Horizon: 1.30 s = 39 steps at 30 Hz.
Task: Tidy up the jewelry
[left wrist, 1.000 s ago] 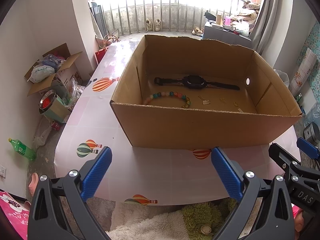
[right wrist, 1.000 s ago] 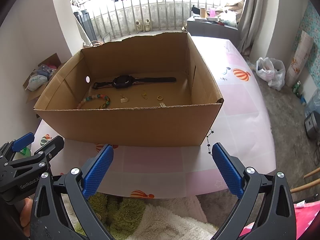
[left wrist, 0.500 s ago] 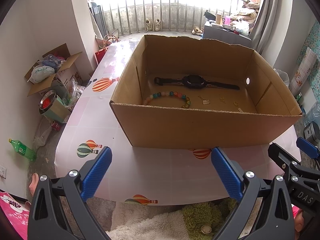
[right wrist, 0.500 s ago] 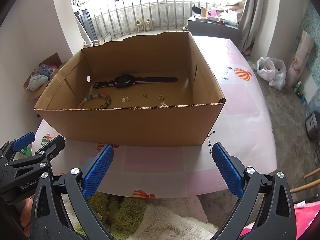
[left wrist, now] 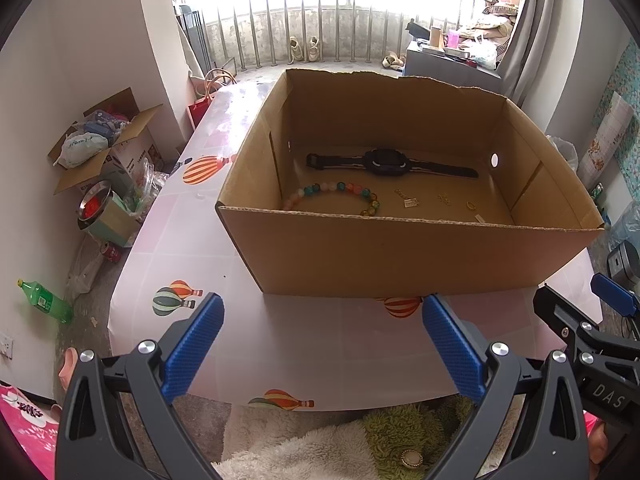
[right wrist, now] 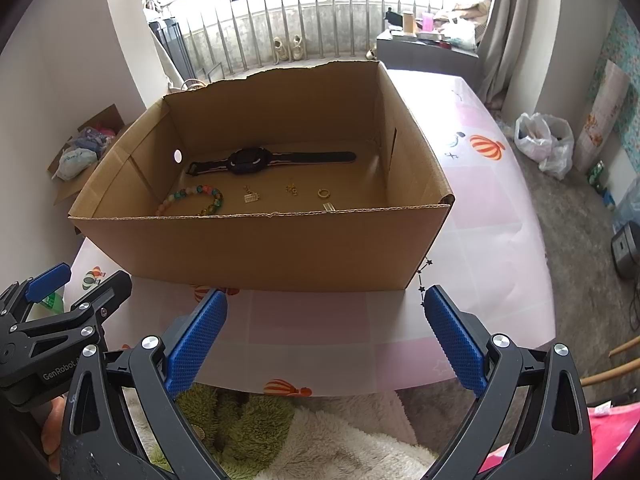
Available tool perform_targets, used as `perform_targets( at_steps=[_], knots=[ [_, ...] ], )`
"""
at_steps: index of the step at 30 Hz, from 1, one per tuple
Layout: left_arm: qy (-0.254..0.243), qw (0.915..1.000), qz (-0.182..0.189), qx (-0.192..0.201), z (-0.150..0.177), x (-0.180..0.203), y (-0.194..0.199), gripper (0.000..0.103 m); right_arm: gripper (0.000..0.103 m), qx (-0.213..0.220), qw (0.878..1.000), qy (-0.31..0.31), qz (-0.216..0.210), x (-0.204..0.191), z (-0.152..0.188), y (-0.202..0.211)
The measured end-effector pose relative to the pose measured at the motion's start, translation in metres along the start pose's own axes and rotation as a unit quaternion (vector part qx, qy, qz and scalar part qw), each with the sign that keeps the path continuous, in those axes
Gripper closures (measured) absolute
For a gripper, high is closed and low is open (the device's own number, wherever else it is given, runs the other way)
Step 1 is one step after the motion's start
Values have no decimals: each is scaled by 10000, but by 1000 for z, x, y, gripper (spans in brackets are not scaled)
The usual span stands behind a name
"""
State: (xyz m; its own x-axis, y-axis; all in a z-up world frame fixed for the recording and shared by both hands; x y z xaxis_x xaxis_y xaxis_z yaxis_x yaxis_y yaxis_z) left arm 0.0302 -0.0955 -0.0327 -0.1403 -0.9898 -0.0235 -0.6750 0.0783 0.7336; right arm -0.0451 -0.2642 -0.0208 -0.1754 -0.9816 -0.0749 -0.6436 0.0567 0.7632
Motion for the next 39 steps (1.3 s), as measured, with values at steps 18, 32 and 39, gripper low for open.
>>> perform_targets(
  at_steps=[18,32,39],
  knots=[
    [-2,10000,2,-8,0,0,0,6,8,-9,10000,-2,-15,-1,0,0],
    [-16,10000,25,-16,0,0,-2,6,8,-31,10000,-7,-20,-2,2,0],
    [-16,10000,33,-26,1,1,-3,6,8,-52,10000,-30,-34,-1,2,0]
  ],
)
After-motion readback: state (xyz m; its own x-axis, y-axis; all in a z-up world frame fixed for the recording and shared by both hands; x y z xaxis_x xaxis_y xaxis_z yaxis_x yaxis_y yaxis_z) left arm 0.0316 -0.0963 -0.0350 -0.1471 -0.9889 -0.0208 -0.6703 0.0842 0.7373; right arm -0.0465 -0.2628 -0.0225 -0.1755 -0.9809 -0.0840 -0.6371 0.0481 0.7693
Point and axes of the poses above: each gripper's, at about its wrist camera, not at the fingertips, and y roughly against the way its jaws point, x to its right, z to its underside, the point moved 7 cm from there along -y, roughly the way its jaws point, and after that the axes turned 7 degrees about x, right-handed, at the moved point
